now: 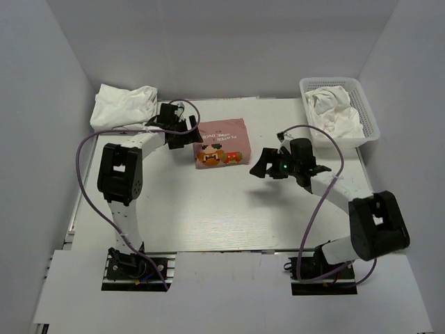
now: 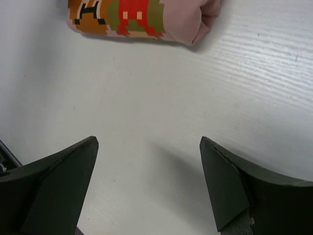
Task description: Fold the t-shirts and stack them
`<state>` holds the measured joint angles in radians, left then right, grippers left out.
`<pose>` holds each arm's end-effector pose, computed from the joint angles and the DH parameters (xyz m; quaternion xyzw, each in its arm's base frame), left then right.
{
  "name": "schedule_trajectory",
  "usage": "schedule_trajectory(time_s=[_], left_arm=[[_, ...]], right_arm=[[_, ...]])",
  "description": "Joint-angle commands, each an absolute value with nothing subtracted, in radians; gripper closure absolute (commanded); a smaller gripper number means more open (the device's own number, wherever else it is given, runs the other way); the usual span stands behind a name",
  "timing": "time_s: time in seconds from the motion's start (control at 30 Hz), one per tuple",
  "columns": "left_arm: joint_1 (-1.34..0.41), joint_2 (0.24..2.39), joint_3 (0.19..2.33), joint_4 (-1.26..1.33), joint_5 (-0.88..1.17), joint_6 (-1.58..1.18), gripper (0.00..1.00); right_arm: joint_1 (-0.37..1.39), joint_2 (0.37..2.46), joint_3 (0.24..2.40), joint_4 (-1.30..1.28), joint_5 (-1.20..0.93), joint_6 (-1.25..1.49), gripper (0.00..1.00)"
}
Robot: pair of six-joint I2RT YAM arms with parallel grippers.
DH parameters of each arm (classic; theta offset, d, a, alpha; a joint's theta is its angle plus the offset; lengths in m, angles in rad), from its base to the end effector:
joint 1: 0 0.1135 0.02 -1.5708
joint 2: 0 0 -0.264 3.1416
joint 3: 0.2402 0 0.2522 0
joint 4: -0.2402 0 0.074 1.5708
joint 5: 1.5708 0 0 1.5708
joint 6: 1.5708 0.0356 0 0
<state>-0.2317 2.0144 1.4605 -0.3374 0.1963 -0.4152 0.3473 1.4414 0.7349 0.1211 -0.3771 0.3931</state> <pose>0.4282 -0.1082 0.1894 -0.0534 0.9373 -0.1930 0.2851 0.2781 0.1146 0.2027 -0.0688 0.8672 0.3221 0.3734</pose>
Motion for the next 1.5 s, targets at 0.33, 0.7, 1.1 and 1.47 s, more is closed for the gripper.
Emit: schedule_trajectory(time_s=[0.33,0.7,1.1,1.47], left_arm=[[-0.265,2.197,1.509,-0.261,0.385,-0.376,0.13],[-0.307,2.257,1.608,-0.278,0.390,-0.264,1.00],[-0.276,2.053,1.867,-0.571,-0.169,0.058,1.00],[-0.215,2.029,1.980,-0.606,-0.480,0.267,1.00]], right_arm=[[0.342,1.101,0.542,0.103,-0.189,0.403,0.10],[0.341,1.039,0.500,0.072,-0.005,0.350,0.10],[0.341,1.012,0.477,0.060,0.136,0.339,0.10],[0.341,1.069,0.492,0.087,0.095,0.321,0.10]])
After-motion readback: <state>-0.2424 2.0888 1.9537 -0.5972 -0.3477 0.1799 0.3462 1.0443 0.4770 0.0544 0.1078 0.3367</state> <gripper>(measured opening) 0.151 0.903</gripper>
